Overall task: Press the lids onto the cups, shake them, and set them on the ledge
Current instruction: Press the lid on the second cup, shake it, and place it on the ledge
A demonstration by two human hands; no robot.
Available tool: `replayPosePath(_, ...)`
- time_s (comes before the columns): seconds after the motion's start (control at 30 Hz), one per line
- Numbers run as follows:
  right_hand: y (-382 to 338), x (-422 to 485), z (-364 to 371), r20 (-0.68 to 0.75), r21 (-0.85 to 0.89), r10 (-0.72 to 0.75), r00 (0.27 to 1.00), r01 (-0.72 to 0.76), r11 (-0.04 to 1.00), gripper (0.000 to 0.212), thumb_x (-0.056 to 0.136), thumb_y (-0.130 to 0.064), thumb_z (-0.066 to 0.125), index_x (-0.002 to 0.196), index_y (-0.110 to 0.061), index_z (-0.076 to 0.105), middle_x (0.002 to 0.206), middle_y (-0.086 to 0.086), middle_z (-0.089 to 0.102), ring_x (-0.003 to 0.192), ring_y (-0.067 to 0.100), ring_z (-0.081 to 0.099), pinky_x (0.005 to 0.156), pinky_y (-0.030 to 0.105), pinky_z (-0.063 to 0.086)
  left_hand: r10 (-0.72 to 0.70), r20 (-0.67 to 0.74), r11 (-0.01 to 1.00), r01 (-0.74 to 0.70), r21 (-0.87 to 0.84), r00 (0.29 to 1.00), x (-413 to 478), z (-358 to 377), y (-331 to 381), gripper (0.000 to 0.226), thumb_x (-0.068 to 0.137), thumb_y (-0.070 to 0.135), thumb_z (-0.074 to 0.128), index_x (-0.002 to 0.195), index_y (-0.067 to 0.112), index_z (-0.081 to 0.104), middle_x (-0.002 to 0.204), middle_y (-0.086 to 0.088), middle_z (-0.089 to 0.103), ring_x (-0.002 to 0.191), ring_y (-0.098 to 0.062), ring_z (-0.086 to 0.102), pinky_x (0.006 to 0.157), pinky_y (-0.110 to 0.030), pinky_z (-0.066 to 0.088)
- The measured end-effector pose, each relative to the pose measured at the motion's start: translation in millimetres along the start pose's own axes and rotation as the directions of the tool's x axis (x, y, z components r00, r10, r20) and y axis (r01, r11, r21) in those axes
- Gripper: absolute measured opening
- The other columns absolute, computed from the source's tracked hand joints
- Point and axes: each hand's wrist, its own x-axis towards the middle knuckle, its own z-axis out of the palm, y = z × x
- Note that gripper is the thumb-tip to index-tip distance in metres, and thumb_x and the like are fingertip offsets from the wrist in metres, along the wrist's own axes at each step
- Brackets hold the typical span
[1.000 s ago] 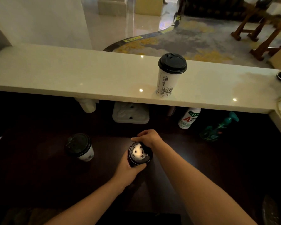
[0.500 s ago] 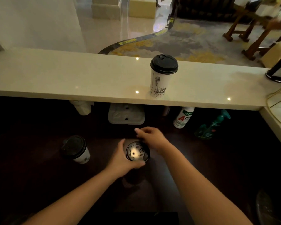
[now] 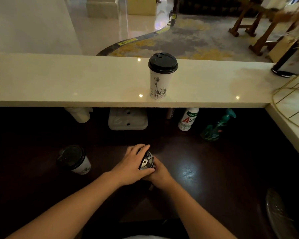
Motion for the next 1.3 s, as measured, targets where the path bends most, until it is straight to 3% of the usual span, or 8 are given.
replayPosePath(0.27, -32.7, -12.1, -4.7, 0.041, -0.147, -0.046, 0.998, 0.051, 0.988, 0.074, 0.067, -0.012, 0.09, 0.13, -0.029, 0.053, 0.11, -0.008, 0.069, 0.095, 0.003, 0.069, 0.076, 0.021, 0.06, -0.12, -0.132, 0.947, 0.074, -0.314, 0.984, -3.1, -11.5, -5.6, 0.06, 0.084, 0.045, 0.066, 0.138, 0.033, 0.044, 0.133, 0.012, 0.046, 0.121, -0.005, 0.045, 0.101, -0.028, 0.042)
replayPosePath(0.43, -70.8, -15.4, -25.3, 0.15, -0.306, -0.031, 0.988, 0.076, 0.949, 0.068, 0.065, -0.025, 0.092, 0.122, -0.029, 0.056, 0.105, -0.009, 0.067, 0.093, 0.004, 0.065, 0.076, 0.019, 0.055, -0.256, -0.082, 0.698, 0.125, -0.705, 0.963, -2.2, -29.7, -0.8, 0.029, 0.092, 0.034, 0.059, 0.12, 0.025, 0.059, 0.113, 0.0, 0.063, 0.106, -0.014, 0.061, 0.079, -0.022, 0.048)
replayPosePath(0.6, -93.7, -9.0, -36.3, 0.233, -0.391, 0.004, 0.973, 0.089, 0.916, 0.07, 0.057, -0.038, 0.093, 0.117, -0.033, 0.058, 0.111, 0.0, 0.073, 0.101, 0.017, 0.072, 0.092, 0.044, 0.06, -0.158, -0.161, 0.836, 0.046, -0.547, 0.974, -10.3, -44.2, -4.5, 0.053, 0.081, 0.064, 0.036, 0.116, 0.03, 0.056, 0.106, 0.006, 0.065, 0.1, -0.006, 0.06, 0.085, -0.027, 0.046)
replayPosePath(0.8, -110.1, -14.8, -38.5, 0.296, -0.479, -0.007, 0.955, 0.155, 0.864, 0.062, 0.063, -0.03, 0.092, 0.114, -0.029, 0.057, 0.108, -0.003, 0.069, 0.1, 0.014, 0.07, 0.087, 0.036, 0.062, 0.056, -0.278, 0.98, -0.106, -0.167, 0.959, -14.9, -51.7, -15.1, 0.04, 0.092, 0.054, 0.029, 0.11, 0.027, 0.051, 0.103, 0.006, 0.058, 0.094, -0.007, 0.057, 0.081, -0.033, 0.048)
replayPosePath(0.93, -112.9, -16.5, -35.0, 0.275, -0.513, -0.052, 0.96, 0.193, 0.836, 0.064, 0.06, -0.033, 0.092, 0.114, -0.032, 0.057, 0.106, -0.006, 0.068, 0.099, 0.012, 0.069, 0.085, 0.036, 0.062, 0.052, -0.33, 0.982, -0.108, -0.152, 0.943, -14.7, -52.2, -13.3, 0.036, 0.091, 0.052, 0.029, 0.098, 0.024, 0.051, 0.092, 0.004, 0.058, 0.084, -0.009, 0.057, 0.073, -0.033, 0.048)
replayPosePath(1.1, -116.8, -17.6, -28.9, 0.222, -0.62, -0.123, 0.967, 0.237, 0.748, 0.07, 0.056, -0.037, 0.089, 0.116, -0.032, 0.054, 0.103, -0.006, 0.069, 0.09, 0.012, 0.071, 0.077, 0.037, 0.063, -0.231, -0.254, 0.937, 0.144, -0.32, 0.939, -11.9, -54.4, -2.3, 0.044, 0.091, 0.057, 0.03, 0.079, 0.021, 0.052, 0.083, -0.003, 0.06, 0.078, -0.017, 0.06, 0.063, -0.03, 0.039)
replayPosePath(1.2, -123.2, -20.4, -26.1, 0.206, -0.775, -0.158, 0.966, 0.259, 0.576, 0.069, 0.06, -0.043, 0.084, 0.118, -0.029, 0.049, 0.105, -0.006, 0.067, 0.088, 0.02, 0.069, 0.071, 0.04, 0.06, -0.513, -0.052, 0.818, 0.469, -0.333, 0.857, -2.3, -58.8, 6.4, 0.055, 0.096, 0.055, 0.026, 0.096, 0.012, 0.06, 0.092, -0.011, 0.063, 0.074, -0.022, 0.06, 0.058, -0.029, 0.042)
replayPosePath(1.3, -124.9, -22.0, -22.9, 0.221, -0.881, -0.202, 0.954, 0.284, 0.379, 0.067, 0.065, -0.045, 0.081, 0.119, -0.025, 0.045, 0.106, -0.003, 0.062, 0.089, 0.024, 0.066, 0.071, 0.038, 0.055, -0.63, 0.225, 0.613, 0.654, -0.444, 0.743, 5.9, -61.5, 9.9, 0.065, 0.09, 0.058, 0.023, 0.09, 0.006, 0.062, 0.063, -0.01, 0.061, 0.044, -0.021, 0.05, 0.042, -0.021, 0.034)
